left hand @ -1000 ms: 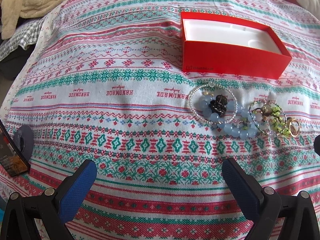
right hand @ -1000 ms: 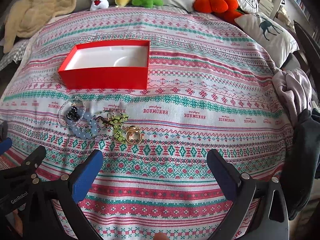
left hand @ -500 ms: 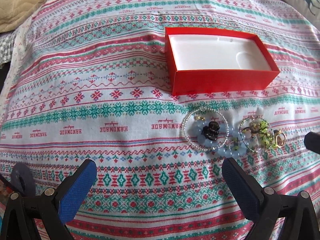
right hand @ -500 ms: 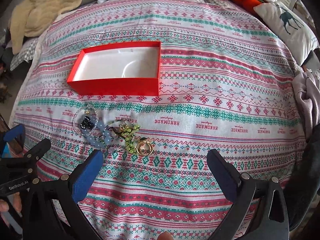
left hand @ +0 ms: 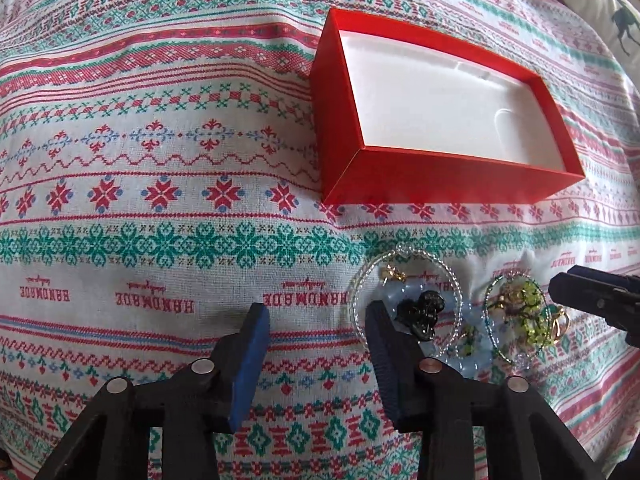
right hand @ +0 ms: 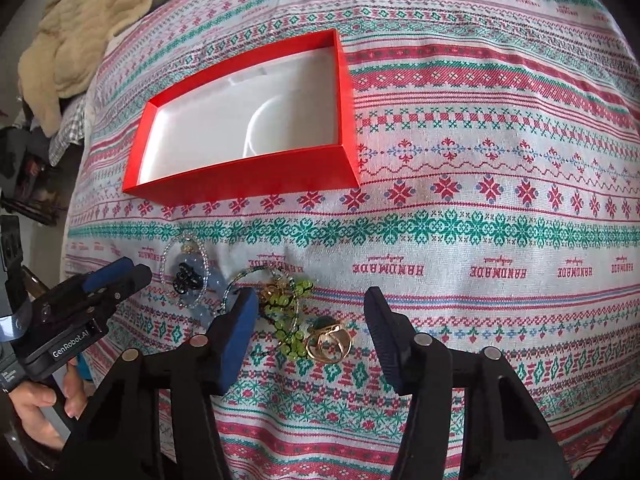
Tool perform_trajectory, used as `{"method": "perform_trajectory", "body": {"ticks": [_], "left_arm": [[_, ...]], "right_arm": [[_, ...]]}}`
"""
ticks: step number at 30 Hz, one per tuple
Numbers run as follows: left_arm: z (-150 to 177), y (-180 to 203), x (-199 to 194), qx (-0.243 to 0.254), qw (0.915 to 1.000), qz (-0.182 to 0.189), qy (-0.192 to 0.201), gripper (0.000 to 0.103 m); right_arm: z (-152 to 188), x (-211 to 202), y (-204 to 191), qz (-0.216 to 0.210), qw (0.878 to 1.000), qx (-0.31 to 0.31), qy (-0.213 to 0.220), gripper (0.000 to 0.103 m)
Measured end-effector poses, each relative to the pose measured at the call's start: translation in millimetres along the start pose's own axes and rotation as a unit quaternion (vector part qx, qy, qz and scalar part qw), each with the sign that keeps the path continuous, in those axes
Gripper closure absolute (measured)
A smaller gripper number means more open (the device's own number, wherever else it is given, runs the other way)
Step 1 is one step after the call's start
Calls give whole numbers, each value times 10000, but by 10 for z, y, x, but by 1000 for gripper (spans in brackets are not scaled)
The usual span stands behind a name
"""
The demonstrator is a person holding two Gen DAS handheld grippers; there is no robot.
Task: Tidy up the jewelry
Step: 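Grasp the silver bead bracelet with the left tool while the right tool grasps the green-beaded bracelet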
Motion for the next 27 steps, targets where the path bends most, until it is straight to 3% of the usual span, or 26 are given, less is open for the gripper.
{"method": "perform_trajectory", "body": {"ticks": [1,10,14,21,27], "left_arm": [[-17,22,33,20,10000,3,-23,67],[-235,227,222,202,9993,-316,16,74],[-348,377,327,291,9985,-456,34,79],[-440,484,431,333,9974,-624,96,100],[-512,607,420,304,9982,-491,174,103]], "right_arm": [[-15,18,-8,-18,10000,10,-16,58],[-159,185,-85,-191,9996,43,-196,79],[-152,252,-139,-202,9994,-43,-272,82],[-175,341,-226,-10,9993,-238,-271,95],[-186,244,-299,22,9992,-394,-86,99]]}}
Point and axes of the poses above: each gripper's, at about its wrist camera, not at the fingertips, and x roughly the way its jaws point, y to its right, z to its underside, the point moved 9 cm from there along x, roughly the way its jaws point, and after that the axes turned 4 degrees about -y, right-handed, at the moved point
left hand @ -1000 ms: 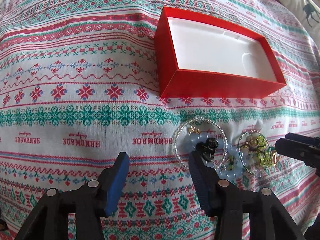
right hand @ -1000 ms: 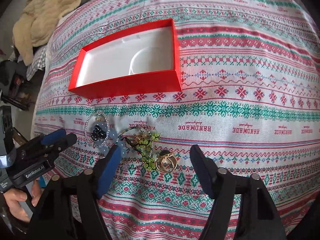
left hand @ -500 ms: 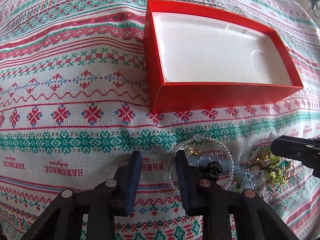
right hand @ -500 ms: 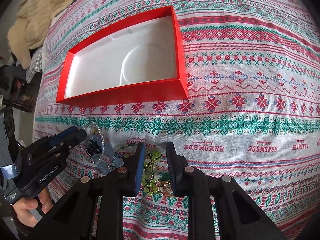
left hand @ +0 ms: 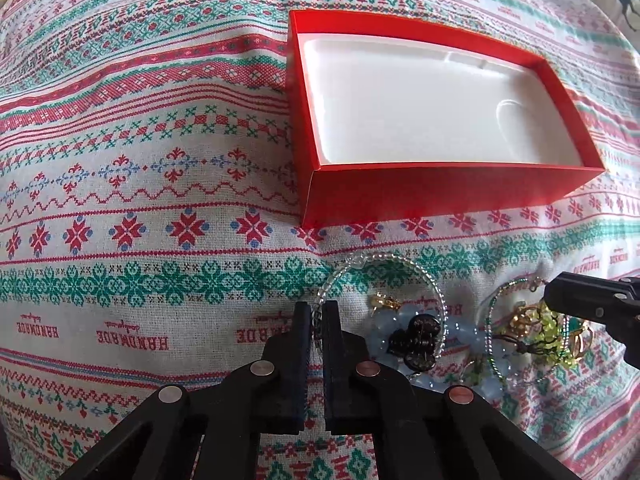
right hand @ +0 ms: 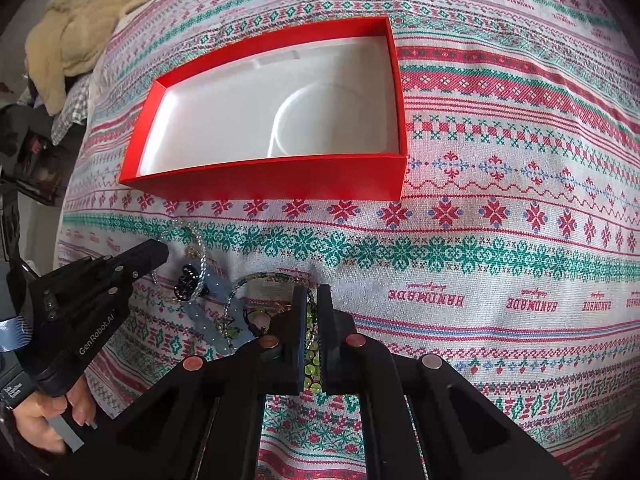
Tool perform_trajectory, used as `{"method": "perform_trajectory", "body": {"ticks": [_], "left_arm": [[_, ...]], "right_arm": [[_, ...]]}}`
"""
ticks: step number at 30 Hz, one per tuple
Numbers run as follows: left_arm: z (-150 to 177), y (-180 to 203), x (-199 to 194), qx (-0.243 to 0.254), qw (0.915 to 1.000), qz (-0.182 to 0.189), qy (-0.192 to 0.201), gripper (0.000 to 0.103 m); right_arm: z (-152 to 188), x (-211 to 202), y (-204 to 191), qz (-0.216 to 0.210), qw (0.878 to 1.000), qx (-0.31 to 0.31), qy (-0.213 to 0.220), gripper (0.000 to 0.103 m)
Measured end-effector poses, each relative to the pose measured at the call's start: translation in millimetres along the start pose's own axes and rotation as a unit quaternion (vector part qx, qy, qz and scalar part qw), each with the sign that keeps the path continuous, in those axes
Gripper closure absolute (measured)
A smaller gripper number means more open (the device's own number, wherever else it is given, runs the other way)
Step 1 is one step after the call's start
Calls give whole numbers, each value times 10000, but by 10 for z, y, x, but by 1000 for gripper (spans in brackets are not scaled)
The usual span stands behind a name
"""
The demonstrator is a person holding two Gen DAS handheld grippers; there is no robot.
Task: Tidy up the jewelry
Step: 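Grasp the silver bead bracelet with the left tool while the right tool grasps the green-beaded bracelet, then carry both bracelets into the red box and open both tools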
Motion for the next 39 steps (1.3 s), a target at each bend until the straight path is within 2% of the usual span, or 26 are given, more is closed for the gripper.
{"method": "perform_trajectory", "body": {"ticks": [13,24,32,36,39], "left_arm": [[-153,247,-468,54,9975,310,631,103],[-194,352,-823,42,9936,578,970,103],[-595,609,-1086,94,9847,905,1484,103],[-784,656,-997,-57,9804,1243,1526,103],[-889,614,-843,-209,9805,1269,1484,103]], "right_arm": [[-14,-505,-174,-369,9976,-161,570,100],[-120,-816,-92,-682,9935,97,901,100],[-334,-1087,-86,-1006,9867,225,1256,100],[-440,-1177,-71,-1014,9838,245,1459,100],[-519,-1228,-46,-982,9817,258,1610,100]]}}
Point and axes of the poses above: each gripper's, at about its wrist camera, not at the fingertips, and x roughly the way its jaws point, y to its right, z to its underside, the point moved 9 cm from there along x, roughly the way its jaws point, and after that the axes turned 4 degrees about -y, right-handed, at the moved point
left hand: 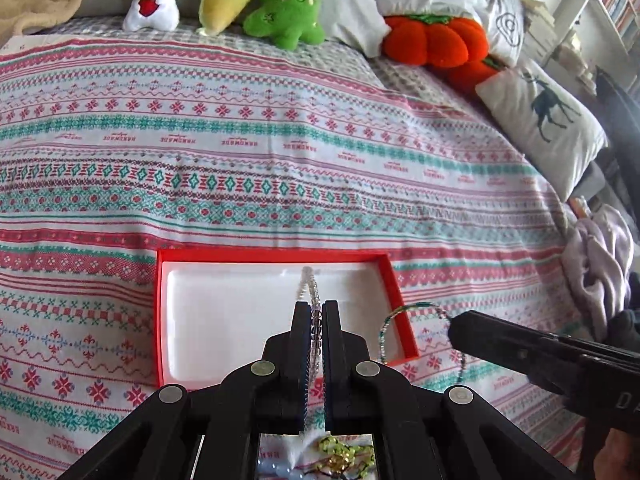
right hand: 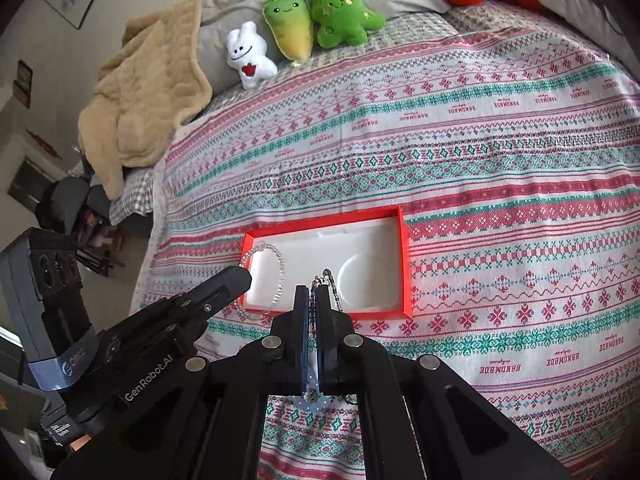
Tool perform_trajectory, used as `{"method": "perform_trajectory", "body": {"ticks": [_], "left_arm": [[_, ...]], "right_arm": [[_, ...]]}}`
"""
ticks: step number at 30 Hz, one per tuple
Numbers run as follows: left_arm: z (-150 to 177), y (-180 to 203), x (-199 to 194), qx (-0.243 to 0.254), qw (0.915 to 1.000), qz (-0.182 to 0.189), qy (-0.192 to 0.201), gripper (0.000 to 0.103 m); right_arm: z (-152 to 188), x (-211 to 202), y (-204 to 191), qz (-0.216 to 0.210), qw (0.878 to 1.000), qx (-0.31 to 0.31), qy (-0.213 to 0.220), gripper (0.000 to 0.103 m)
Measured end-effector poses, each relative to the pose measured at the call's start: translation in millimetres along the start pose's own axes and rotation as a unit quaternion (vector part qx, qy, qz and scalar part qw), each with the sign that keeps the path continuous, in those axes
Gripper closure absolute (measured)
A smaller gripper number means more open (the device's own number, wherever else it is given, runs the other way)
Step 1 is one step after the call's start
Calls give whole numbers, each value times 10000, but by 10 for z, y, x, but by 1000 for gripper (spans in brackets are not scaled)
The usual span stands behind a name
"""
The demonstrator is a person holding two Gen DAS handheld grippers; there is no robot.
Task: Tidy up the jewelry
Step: 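Carry both bracelets into the red box and open both tools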
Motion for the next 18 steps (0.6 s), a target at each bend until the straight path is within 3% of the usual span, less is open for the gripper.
{"method": "perform_trajectory", "body": {"ticks": [8,18], "left_arm": [[70,-384,360,-139,9977,-622,-251,103],[86,-636,425,-131,9941,-1026,-316,103]], "right_arm": [[-123,146,41,186,9998,-49,105,100],[-201,447,-119,152,9993,-342,79,100]]}}
Point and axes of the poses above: each gripper's, at about its wrist camera, not at the fingertips, and x roughly the way its jaws point, y to its right, z to its underside, the point moved 9 cm from there along x, roughly the way its jaws point, and after that the axes turned 4 degrees about -y, right-handed, at the moved point
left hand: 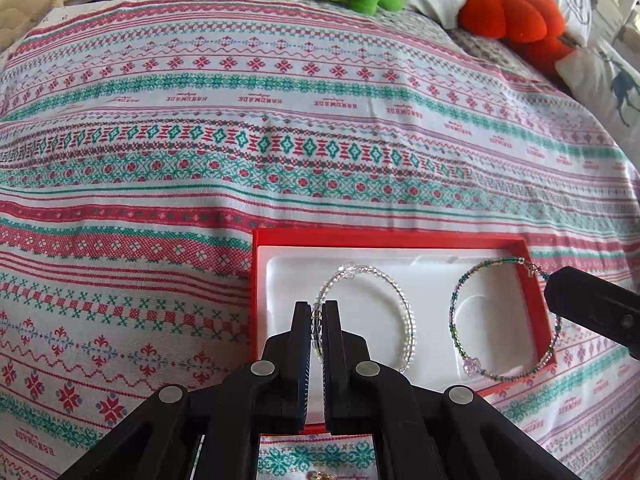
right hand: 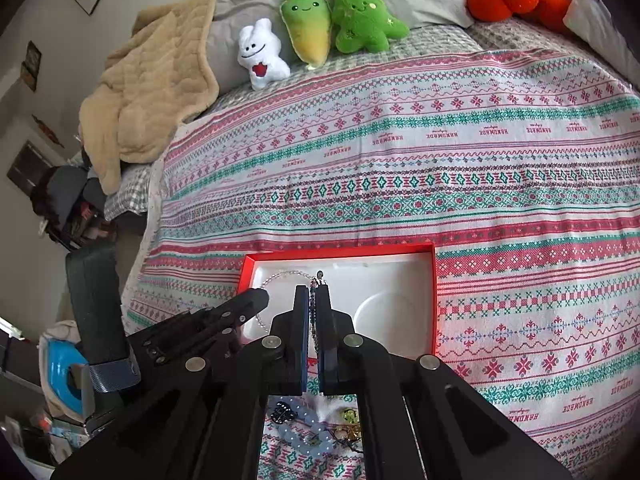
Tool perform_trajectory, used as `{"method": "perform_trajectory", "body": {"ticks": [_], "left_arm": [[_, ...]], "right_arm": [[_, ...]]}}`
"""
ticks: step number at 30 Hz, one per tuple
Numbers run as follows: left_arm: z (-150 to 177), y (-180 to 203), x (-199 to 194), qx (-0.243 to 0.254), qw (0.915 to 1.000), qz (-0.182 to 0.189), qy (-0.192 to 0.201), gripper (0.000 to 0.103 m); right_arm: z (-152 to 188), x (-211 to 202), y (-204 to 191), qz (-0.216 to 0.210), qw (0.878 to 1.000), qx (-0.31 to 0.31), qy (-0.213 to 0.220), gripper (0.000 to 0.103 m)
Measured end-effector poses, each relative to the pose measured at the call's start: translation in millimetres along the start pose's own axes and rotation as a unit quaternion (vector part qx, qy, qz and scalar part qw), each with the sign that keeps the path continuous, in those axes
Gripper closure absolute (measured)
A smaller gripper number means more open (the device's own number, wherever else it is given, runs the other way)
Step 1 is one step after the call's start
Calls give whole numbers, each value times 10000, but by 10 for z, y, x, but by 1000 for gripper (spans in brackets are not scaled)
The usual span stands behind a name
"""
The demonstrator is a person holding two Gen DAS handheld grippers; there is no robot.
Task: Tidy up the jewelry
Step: 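Carry both bracelets into the red box and open both tools, then withdraw both tools from the box back over the jewelry pile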
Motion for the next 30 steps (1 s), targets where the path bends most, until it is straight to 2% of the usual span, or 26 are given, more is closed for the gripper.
{"method": "perform_trajectory", "body": {"ticks": [6,10,17,19,20,25,28,30], "left_arm": [[-7,-54,51,-13,10000,-82,-48,103],[-11,-29,58,29,9999,-99,-47,103],[-26,18,6,81,9999,-134,22,100],[-16,36,-42,89,9999,-88,25,86],[-6,50,-72,106,9999,-62,36,83],[83,94,-239,273,9995,-98,76,65],[158,97,-353,260,9996,-39,124,48],[214,101,-417,237,9996,-19,151,40]], "right_arm": [[34,209,367,536,9983,136,-176,100],[36,216,509,604,9976,252,-210,100],[72,234,524,873,9959,86,-232,99],[65,210,520,853,9960,113,-227,98],[59,187,513,836,9962,119,-216,98],[80,21,464,790,9968,59,-105,72],[120,-86,415,792,9968,-22,-77,68],[161,-166,385,822,9965,-117,-46,64]]}}
Point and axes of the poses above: each gripper's, at about its wrist camera, not at the fingertips, and x roughly the way its jaws point, y to its right, z to its underside, the point moved 9 cm from there along x, roughly the way its jaws point, and after that the axes turned 4 degrees about -y, right-handed, at the moved point
